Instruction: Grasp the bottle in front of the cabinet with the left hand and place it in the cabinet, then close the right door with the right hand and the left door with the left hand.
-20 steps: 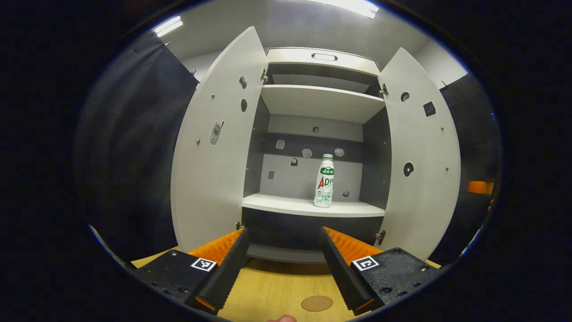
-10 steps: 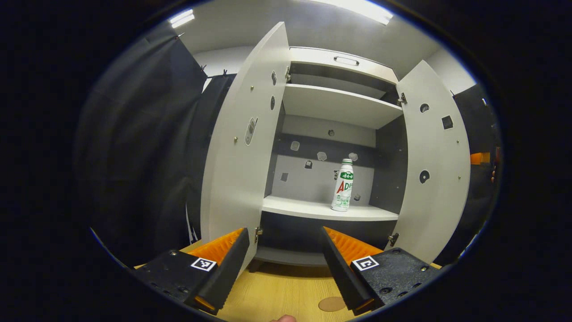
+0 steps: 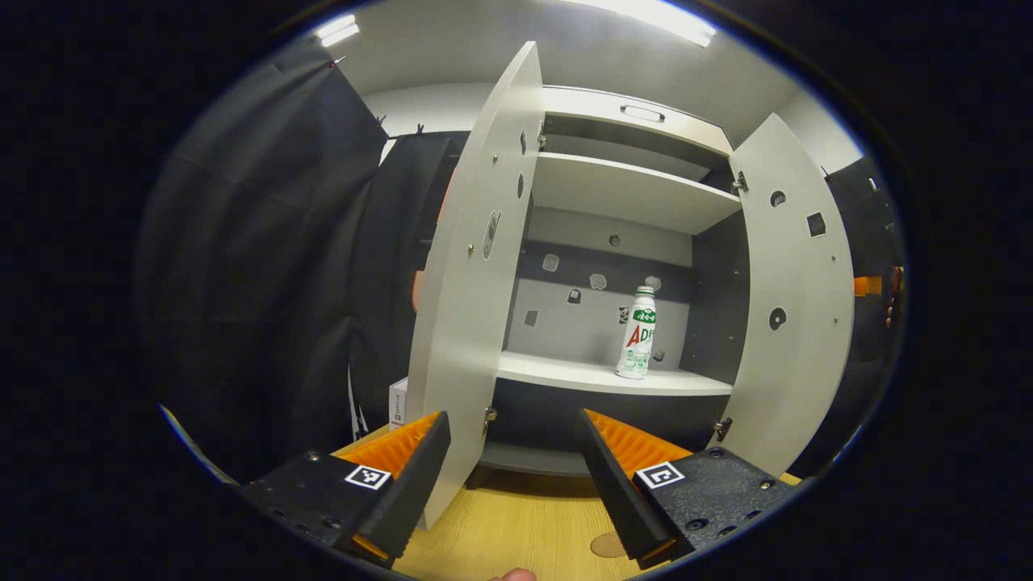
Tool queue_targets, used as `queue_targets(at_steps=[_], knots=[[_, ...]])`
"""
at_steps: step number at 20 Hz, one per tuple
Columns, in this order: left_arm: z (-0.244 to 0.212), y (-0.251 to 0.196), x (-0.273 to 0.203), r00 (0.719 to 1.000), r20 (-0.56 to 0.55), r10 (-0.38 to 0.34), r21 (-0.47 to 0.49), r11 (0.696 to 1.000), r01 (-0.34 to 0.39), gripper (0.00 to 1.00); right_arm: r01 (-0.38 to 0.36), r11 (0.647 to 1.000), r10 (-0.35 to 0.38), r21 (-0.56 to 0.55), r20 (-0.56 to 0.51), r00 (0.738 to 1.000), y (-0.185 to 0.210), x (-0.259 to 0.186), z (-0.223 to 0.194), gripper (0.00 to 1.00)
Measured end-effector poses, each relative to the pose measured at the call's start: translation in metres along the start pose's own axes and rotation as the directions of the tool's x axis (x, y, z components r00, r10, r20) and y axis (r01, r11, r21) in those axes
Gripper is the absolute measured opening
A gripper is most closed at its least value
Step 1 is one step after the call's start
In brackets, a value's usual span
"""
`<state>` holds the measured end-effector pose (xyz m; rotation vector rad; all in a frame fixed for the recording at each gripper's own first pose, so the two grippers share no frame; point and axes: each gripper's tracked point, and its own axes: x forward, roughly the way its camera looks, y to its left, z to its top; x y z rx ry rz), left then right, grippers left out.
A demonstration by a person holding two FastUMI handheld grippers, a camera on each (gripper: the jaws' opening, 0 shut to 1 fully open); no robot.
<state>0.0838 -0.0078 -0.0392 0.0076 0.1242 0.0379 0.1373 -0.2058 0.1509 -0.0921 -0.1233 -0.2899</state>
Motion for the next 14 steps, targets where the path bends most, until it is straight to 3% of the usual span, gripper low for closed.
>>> queue_targets(at_steps=[3, 7, 14], knots=[[0.003, -0.007, 0.003, 1.000, 0.011, -0.019, 0.006, 1.000, 0.019, 0.95, -0.011, 0.999, 0.011, -0.040, 0.016, 1.000, 0.011, -0.002, 0.003, 0.97], [0.005, -0.019, 0.003, 0.998, 0.015, -0.061, -0.011, 0.998, 0.061, 0.95, -0.086, 0.996, 0.086, -0.019, -0.005, 0.996, 0.043, -0.008, 0.000, 0.97], [0.017, 0.002, -0.009, 0.999, 0.048, -0.008, -0.007, 1.000, 0.009, 0.95, -0.230, 0.973, 0.230, -0.004, -0.025, 0.973, 0.111, -0.006, -0.002, 0.97]])
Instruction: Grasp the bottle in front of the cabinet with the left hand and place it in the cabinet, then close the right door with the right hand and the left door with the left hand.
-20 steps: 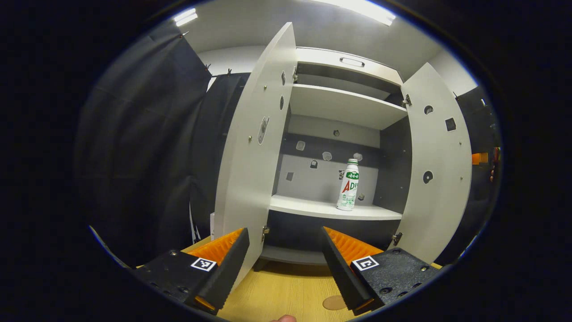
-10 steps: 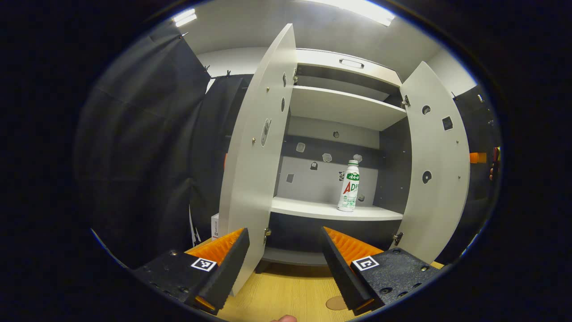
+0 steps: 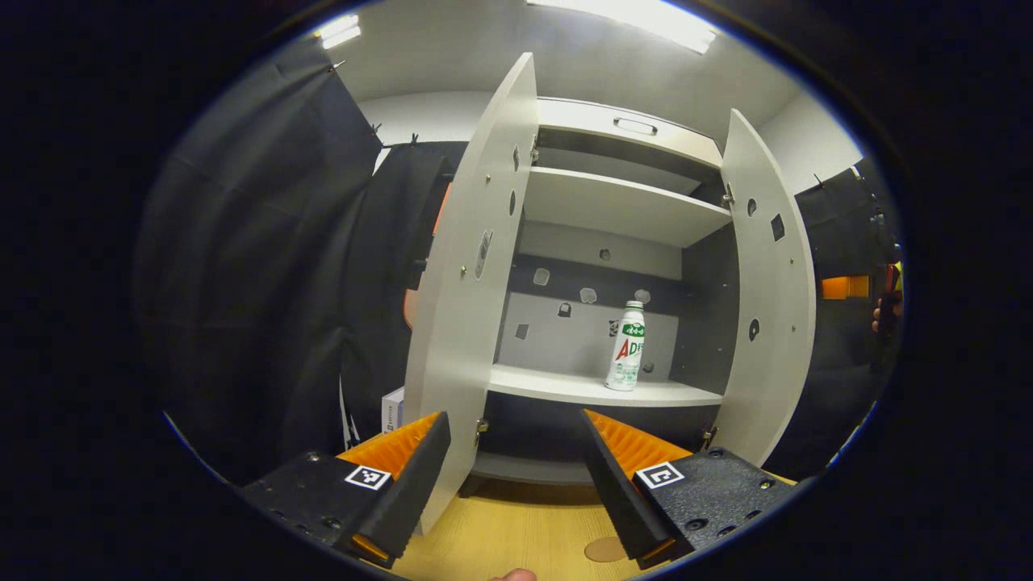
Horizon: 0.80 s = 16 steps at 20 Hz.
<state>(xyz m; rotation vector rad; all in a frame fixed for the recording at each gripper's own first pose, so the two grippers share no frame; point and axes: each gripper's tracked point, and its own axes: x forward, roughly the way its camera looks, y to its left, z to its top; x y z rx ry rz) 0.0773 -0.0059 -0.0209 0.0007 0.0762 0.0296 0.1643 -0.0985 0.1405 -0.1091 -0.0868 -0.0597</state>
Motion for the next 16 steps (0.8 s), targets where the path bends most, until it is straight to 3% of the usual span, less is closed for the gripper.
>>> queue_targets(at_steps=[7, 8, 11, 16], knots=[[0.017, 0.038, -0.019, 0.993, 0.042, 0.108, 0.011, 0.994, -0.108, 0.95, -0.153, 0.987, 0.154, 0.040, -0.028, 0.988, 0.061, 0.032, -0.010, 0.96], [0.018, 0.044, -0.020, 0.991, 0.046, 0.124, 0.010, 0.992, -0.125, 0.95, -0.160, 0.986, 0.161, 0.037, -0.030, 0.987, 0.061, 0.032, -0.012, 1.00], [0.034, 0.073, -0.022, 0.979, 0.080, 0.186, -0.019, 0.983, -0.185, 0.95, -0.183, 0.981, 0.185, 0.062, -0.027, 0.982, 0.062, 0.022, -0.015, 0.96], [0.080, 0.131, -0.005, 0.928, 0.156, 0.337, -0.073, 0.941, -0.330, 0.95, -0.163, 0.985, 0.165, 0.060, -0.036, 0.986, 0.055, 0.019, -0.019, 0.96]])
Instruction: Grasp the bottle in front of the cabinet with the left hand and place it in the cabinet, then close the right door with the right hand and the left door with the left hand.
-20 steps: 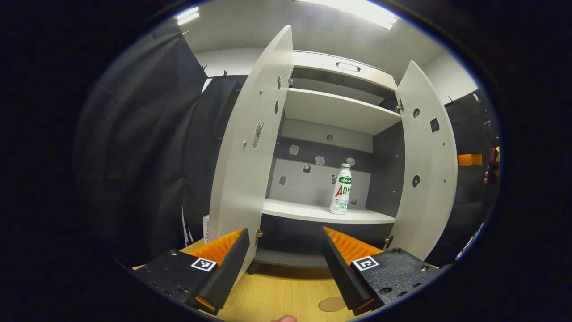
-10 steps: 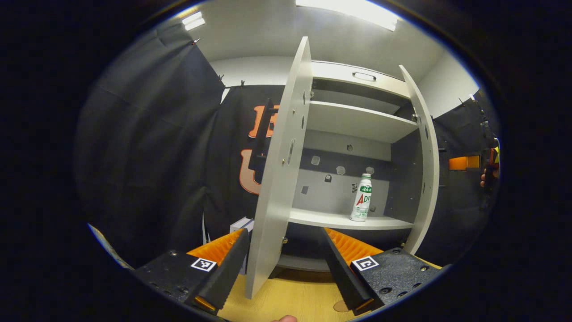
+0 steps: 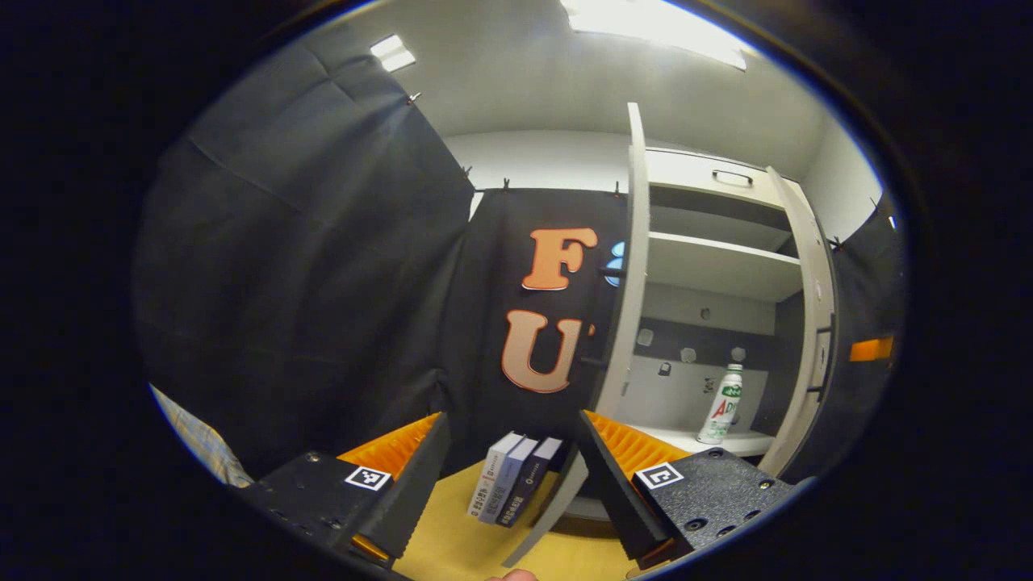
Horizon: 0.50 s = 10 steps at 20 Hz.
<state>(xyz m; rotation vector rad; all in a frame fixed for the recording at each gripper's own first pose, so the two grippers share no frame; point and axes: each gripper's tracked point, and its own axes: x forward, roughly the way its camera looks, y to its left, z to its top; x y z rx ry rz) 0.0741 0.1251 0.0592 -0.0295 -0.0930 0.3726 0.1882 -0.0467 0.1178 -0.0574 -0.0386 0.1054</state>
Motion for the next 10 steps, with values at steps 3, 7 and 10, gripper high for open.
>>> queue_targets(at_steps=[3, 7, 10], knots=[[0.015, 0.017, 0.040, 0.999, -0.007, 0.035, -0.050, 0.998, -0.036, 0.95, 0.021, 1.000, -0.021, 0.015, 0.004, 1.000, -0.012, -0.013, 0.001, 0.96], [0.026, 0.015, 0.082, 1.000, -0.008, 0.000, -0.019, 1.000, 0.000, 0.95, 0.066, 0.998, -0.066, 0.002, 0.003, 0.998, -0.027, -0.027, 0.001, 0.96], [0.026, -0.005, 0.091, 0.999, -0.002, -0.043, 0.068, 0.997, 0.043, 0.92, 0.103, 0.995, -0.104, -0.015, -0.007, 0.995, -0.038, -0.037, -0.002, 0.96]])
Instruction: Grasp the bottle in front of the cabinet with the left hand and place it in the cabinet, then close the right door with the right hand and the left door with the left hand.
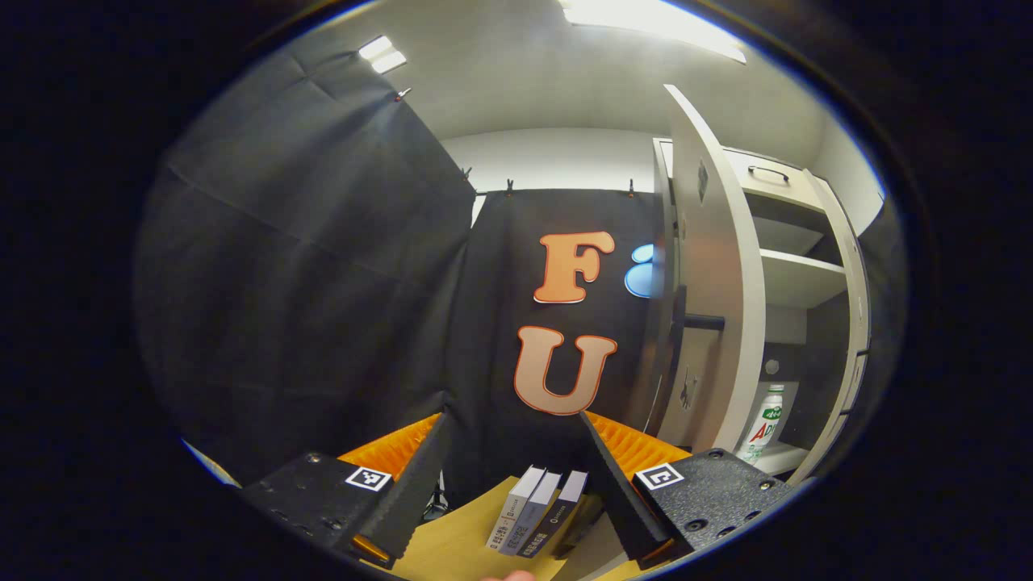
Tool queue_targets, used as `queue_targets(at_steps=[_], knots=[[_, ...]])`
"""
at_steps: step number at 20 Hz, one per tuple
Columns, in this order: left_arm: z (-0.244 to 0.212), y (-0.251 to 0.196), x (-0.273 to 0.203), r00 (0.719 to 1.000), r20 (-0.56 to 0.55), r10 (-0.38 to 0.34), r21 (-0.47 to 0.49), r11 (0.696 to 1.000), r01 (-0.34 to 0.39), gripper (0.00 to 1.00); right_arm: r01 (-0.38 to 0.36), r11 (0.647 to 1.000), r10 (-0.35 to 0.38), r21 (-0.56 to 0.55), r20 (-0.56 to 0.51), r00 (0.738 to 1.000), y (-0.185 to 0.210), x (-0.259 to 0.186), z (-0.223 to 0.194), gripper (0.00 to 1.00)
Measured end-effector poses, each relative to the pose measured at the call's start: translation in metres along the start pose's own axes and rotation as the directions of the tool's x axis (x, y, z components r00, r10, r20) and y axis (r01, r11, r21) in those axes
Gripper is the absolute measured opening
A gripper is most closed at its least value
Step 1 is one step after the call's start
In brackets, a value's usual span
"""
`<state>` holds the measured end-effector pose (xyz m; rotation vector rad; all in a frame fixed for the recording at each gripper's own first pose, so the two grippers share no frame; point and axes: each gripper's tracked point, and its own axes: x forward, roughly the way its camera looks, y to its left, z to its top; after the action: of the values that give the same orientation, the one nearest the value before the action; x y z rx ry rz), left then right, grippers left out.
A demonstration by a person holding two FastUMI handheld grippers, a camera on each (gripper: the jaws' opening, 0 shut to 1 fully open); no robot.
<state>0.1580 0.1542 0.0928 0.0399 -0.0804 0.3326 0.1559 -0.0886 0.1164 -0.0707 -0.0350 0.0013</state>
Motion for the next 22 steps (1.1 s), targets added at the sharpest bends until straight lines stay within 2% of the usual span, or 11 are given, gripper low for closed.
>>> queue_targets(at_steps=[2, 5, 7, 8, 9, 11, 12, 13, 15, 20, 22], knots=[[0.002, -0.006, 0.001, 1.000, 0.012, -0.014, 0.004, 1.000, 0.014, 0.95, 0.012, 1.000, -0.012, 0.008, -0.006, 1.000, -0.005, -0.004, -0.003, 0.96], [0.001, -0.008, -0.001, 1.000, 0.022, -0.010, -0.015, 1.000, 0.010, 0.92, 0.028, 0.999, -0.028, 0.026, -0.016, 0.999, -0.014, -0.007, -0.008, 0.96], [0.001, -0.022, 0.002, 0.998, 0.013, -0.062, -0.024, 0.998, 0.062, 0.93, 0.034, 0.999, -0.033, 0.043, -0.021, 0.999, -0.020, -0.008, -0.011, 0.96], [0.000, -0.028, 0.000, 0.997, 0.005, -0.079, -0.027, 0.997, 0.079, 0.88, 0.036, 0.998, -0.035, 0.053, -0.023, 0.999, -0.023, -0.007, -0.012, 0.96], [0.000, -0.032, -0.004, 0.996, 0.002, -0.086, -0.031, 0.996, 0.086, 0.92, 0.033, 0.997, -0.031, 0.063, -0.026, 0.999, -0.025, -0.007, -0.014, 0.96], [-0.002, -0.043, -0.010, 0.995, -0.001, -0.096, -0.036, 0.995, 0.096, 0.92, 0.028, 0.996, -0.026, 0.084, -0.032, 0.999, -0.029, -0.008, -0.017, 0.97], [-0.002, -0.050, -0.013, 0.994, -0.004, -0.106, -0.035, 0.994, 0.105, 0.87, 0.026, 0.996, -0.023, 0.090, -0.034, 0.999, -0.031, -0.008, -0.018, 0.97], [-0.002, -0.059, -0.015, 0.993, -0.006, -0.120, -0.035, 0.992, 0.120, 0.92, 0.025, 0.996, -0.022, 0.091, -0.037, 0.999, -0.034, -0.009, -0.020, 0.97], [-0.005, -0.081, -0.020, 0.987, -0.014, -0.160, -0.041, 0.986, 0.159, 0.88, 0.028, 0.996, -0.025, 0.086, -0.041, 0.999, -0.041, -0.013, -0.023, 0.97], [-0.009, -0.119, -0.027, 0.975, -0.024, -0.222, -0.049, 0.974, 0.220, 0.97, 0.051, 0.995, -0.047, 0.087, -0.042, 0.998, -0.061, -0.029, -0.025, 0.97], [-0.010, -0.133, -0.026, 0.970, -0.025, -0.244, -0.035, 0.969, 0.243, 0.92, 0.068, 0.994, -0.064, 0.088, -0.040, 0.997, -0.071, -0.034, -0.024, 0.97]])
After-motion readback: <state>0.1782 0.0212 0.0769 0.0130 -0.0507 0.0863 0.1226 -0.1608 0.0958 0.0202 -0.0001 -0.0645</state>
